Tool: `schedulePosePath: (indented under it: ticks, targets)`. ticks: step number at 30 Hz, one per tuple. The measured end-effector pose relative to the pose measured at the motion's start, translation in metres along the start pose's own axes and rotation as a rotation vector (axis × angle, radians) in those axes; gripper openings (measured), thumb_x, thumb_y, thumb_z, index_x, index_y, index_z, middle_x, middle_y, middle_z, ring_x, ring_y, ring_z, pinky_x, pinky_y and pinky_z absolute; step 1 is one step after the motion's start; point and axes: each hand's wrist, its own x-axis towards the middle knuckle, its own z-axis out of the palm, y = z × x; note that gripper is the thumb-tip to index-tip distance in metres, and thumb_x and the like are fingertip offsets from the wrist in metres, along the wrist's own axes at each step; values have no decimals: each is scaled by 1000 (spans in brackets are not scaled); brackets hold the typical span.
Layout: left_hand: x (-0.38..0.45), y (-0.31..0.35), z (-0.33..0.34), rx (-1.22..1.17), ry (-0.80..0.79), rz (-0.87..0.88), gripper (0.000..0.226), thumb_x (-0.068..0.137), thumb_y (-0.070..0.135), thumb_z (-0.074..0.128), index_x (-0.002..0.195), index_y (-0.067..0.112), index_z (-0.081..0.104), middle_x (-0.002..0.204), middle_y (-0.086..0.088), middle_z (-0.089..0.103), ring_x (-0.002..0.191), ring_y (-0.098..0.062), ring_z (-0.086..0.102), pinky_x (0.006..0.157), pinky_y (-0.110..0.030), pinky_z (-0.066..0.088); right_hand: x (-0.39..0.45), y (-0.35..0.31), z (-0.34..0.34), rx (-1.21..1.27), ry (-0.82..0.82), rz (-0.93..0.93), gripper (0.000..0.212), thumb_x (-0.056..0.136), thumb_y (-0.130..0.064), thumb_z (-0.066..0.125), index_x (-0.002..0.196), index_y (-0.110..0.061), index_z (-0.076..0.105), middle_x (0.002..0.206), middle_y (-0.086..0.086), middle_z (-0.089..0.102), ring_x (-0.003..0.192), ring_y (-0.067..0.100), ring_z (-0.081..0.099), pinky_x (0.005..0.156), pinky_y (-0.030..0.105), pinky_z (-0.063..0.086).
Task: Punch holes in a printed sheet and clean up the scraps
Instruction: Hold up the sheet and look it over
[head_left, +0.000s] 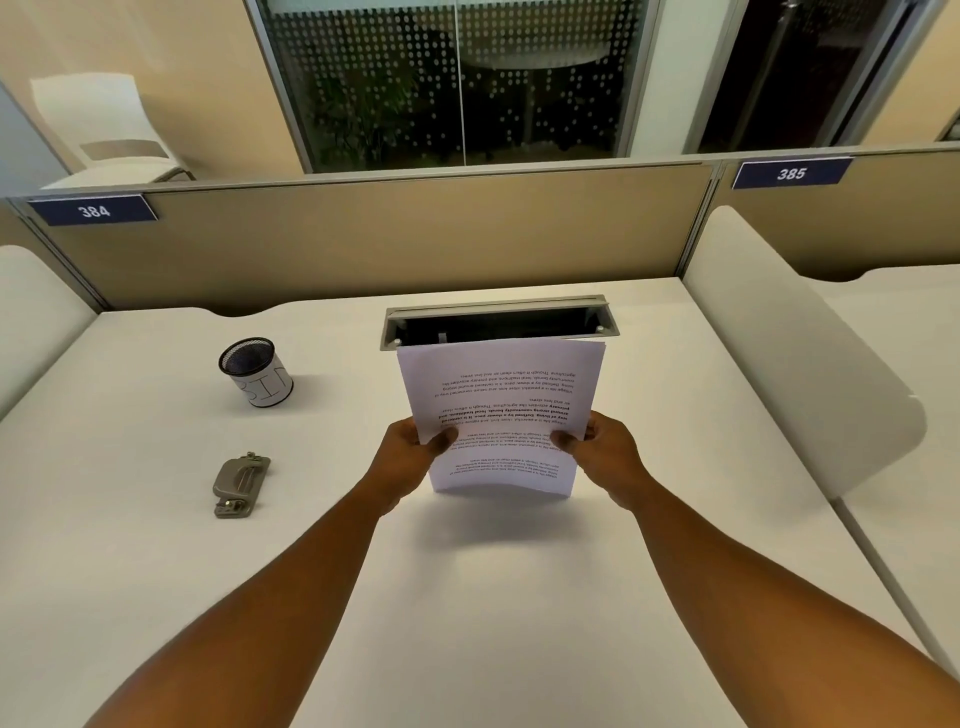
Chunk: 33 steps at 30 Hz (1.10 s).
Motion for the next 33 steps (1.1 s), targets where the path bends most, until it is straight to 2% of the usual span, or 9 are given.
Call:
schedulePosePath:
  ticks: [7,11,14,18,22,24,27,30,33]
  targets:
    - [-2,3,-3,-30,13,23,23,94,19,65,116,14,68,107,5,74,89,-4,72,67,-12,54,1,-4,-3,136,22,-31,20,88,-15,66,108,-21,64,101,-1,70,93,20,67,82,33,56]
    - [-1,0,-7,-53,81,2,26,90,22,70,112,9,69,104,-2,75,91,-18,73,68,-18,56,4,-7,-4,339,45,27,25,88,-10,66,112,-18,64,105,-1,69,95,20,66,77,29,55]
    - [-2,-3,-9,-97,138,-14,25,86,23,75,109,13,70,99,-3,76,89,-19,72,71,-21,56,6,-6,-6,485,36,81,24,87,-7,66,108,-19,65,107,-1,70,98,23,66,82,35,55]
    - [-4,0,-8,-198,185,-48,31,84,24,77,112,16,68,102,-1,74,88,-14,69,72,-21,52,7,-7,-7,651,0,129,29,88,-5,64,114,-17,62,113,3,69,102,23,65,84,39,55]
    - [-4,1,-9,-313,198,-82,44,83,27,77,123,15,63,114,-2,70,105,-19,67,92,-33,53,9,-7,-6,795,-70,124,36,87,-3,62,119,-20,60,120,5,67,108,24,64,83,42,56]
    - [-4,3,-8,-363,183,-86,43,85,25,76,124,15,62,115,-3,71,107,-20,67,96,-36,51,11,-8,-4,845,-75,147,39,88,-1,61,120,-21,59,123,6,66,112,26,62,87,47,54]
    - [-5,9,-4,-396,142,-74,38,86,23,74,122,17,63,114,-1,72,108,-18,68,96,-35,51,13,-10,2,901,-99,174,40,88,1,59,120,-23,58,129,8,63,120,29,58,96,54,48]
    - [-3,13,2,-399,118,-69,32,86,22,74,117,15,65,115,-2,73,109,-19,67,95,-37,52,12,-14,6,939,-131,174,40,88,3,58,119,-23,58,128,9,63,117,29,59,91,54,51]
    - [-3,18,7,-420,98,-46,32,88,18,72,119,11,65,115,-5,73,104,-19,69,84,-32,57,10,-16,11,982,-156,179,44,88,5,56,123,-21,57,127,10,63,117,29,60,88,55,53]
